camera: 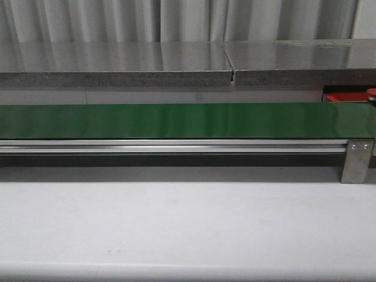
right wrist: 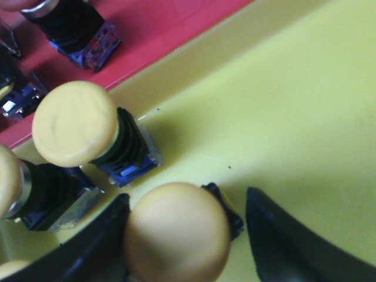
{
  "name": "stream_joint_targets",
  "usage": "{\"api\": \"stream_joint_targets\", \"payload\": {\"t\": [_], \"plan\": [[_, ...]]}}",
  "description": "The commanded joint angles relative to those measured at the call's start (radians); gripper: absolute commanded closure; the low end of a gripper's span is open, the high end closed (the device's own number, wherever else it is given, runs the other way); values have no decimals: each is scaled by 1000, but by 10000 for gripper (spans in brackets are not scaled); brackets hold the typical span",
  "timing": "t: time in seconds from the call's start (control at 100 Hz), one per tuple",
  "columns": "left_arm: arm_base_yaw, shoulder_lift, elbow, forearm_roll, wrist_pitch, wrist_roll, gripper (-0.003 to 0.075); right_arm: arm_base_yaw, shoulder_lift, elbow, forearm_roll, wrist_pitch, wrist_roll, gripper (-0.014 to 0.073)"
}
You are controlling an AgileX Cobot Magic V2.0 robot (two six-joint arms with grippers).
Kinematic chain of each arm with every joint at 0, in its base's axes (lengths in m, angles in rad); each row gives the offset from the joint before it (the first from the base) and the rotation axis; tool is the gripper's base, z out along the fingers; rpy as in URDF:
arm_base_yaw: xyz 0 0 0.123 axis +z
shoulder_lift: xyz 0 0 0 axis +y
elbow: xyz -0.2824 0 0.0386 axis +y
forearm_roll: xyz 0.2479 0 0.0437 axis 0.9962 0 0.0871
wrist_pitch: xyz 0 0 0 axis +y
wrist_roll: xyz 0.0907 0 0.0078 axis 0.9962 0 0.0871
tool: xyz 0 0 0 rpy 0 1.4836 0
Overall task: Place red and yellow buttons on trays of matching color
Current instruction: 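Lower the yellow button into the yellow tray and open the right gripper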
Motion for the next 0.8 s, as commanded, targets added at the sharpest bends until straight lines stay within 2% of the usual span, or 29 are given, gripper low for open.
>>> {"api": "stream_joint_targets", "payload": {"t": [0.0, 0.27, 0.56, 0.61, 0.68, 0.75, 0.79], "plan": [[-7, -4, -29, -15, -69, 0, 741, -6, -33, -29, 15, -8, -8, 40], [-7, -4, -29, -15, -69, 0, 741, -6, -71, -29, 14, 3, -22, 43], [-7, -4, -29, -15, -69, 0, 741, 4, -244, -29, -51, 12, -24, 55], [-7, -4, -29, -15, -69, 0, 741, 14, -279, -29, -61, 13, -24, 84], [-7, -4, -29, -15, -69, 0, 741, 37, -328, -29, -82, 13, -24, 169], [-7, -4, -29, -15, -69, 0, 741, 68, -375, -29, -95, 14, -24, 305], [-7, -4, -29, -15, -69, 0, 741, 86, -400, -29, -100, 24, -24, 411]]}}
